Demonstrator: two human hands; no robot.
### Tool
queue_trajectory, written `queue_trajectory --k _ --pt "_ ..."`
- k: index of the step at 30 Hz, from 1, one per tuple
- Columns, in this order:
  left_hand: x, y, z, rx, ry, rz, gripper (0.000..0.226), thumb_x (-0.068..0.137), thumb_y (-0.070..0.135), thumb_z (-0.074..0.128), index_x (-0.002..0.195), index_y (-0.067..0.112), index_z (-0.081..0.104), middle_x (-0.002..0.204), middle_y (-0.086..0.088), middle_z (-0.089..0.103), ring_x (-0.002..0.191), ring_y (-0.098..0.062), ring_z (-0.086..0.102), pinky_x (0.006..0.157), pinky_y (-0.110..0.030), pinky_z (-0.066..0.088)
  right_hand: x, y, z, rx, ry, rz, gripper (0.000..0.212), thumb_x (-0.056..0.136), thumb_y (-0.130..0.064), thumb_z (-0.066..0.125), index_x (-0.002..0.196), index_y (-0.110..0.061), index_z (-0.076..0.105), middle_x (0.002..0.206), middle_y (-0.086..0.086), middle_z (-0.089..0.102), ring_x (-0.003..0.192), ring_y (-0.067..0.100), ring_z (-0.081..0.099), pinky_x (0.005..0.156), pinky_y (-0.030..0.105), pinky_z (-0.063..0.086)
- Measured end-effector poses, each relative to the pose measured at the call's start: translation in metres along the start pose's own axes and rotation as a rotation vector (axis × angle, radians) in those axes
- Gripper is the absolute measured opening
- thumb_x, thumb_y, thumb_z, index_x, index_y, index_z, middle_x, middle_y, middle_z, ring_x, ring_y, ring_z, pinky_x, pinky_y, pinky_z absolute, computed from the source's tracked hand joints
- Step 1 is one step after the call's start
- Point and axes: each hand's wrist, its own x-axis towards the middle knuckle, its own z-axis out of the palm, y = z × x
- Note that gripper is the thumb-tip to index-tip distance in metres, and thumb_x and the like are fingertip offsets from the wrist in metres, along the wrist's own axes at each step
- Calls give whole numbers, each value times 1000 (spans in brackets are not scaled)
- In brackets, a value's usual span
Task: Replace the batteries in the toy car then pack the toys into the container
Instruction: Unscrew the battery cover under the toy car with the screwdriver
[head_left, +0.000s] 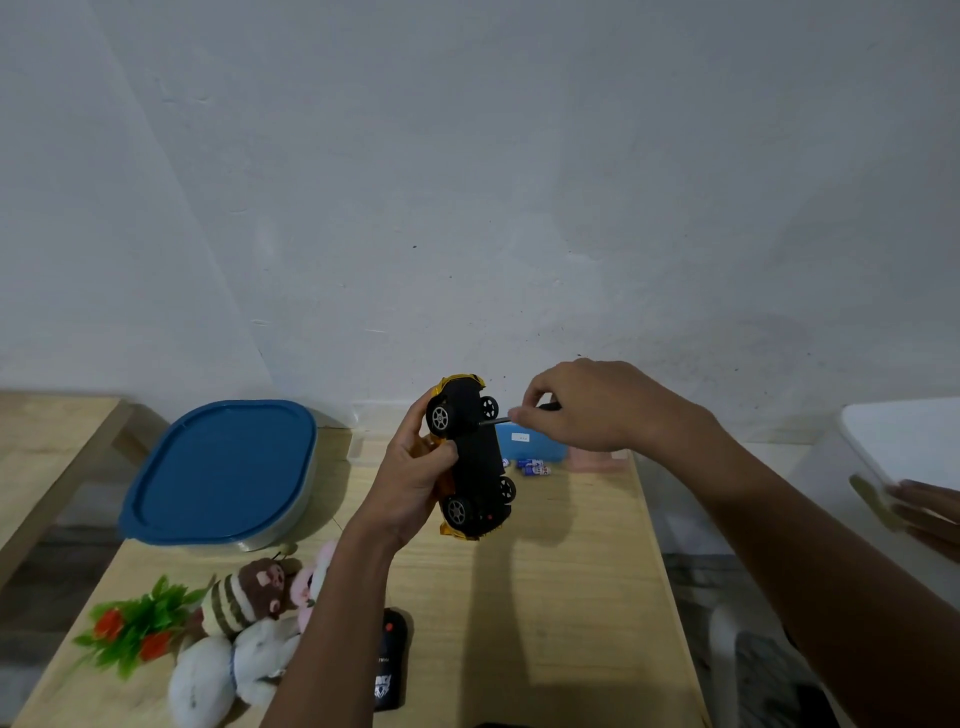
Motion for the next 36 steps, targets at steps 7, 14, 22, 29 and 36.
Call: queue_trajectory --k 7,14,22,29,36 --pt "1 -1 0 8 9 -7 65 78 6 61 138 29 51 114 -14 67 98 -31 67 78 -45 57 0 3 -10 -72 18 -91 16 89 -49 59 104 -45 61 95 -16 66 79 8 54 58 23 34" --pt "2 0 -3 -1 6 -7 67 80 6 61 142 28 47 114 -14 67 98 -31 66 76 -42 57 5 -2 -4 -113 60 -43 33 91 -57 47 99 -35 71 90 -12 70 74 11 59 56 23 34" --pt "1 0 -3 -24 -9 1 65 84 5 59 143 30 47 116 -12 67 99 -27 67 76 -40 57 4 -2 -1 -30 14 -35 25 89 -54 54 103 -37 66 99 -11 68 80 11 58 62 25 37" --pt "0 0 -2 -13 -8 0 68 80 6 61 143 29 47 115 -12 69 97 -27 68 75 -40 57 2 -2 -7 -108 33 -95 22 90 -45 57 111 -44 64 106 -14 69 86 10 60 57 22 33" --pt "1 3 -3 -14 -8 16 67 81 6 60 142 29 48 117 -12 67 99 -29 67 78 -43 57 3 -5 -4 -114 9 -20 42 95 -52 43 73 -22 63 65 -3 59 56 14 48 52 25 34"
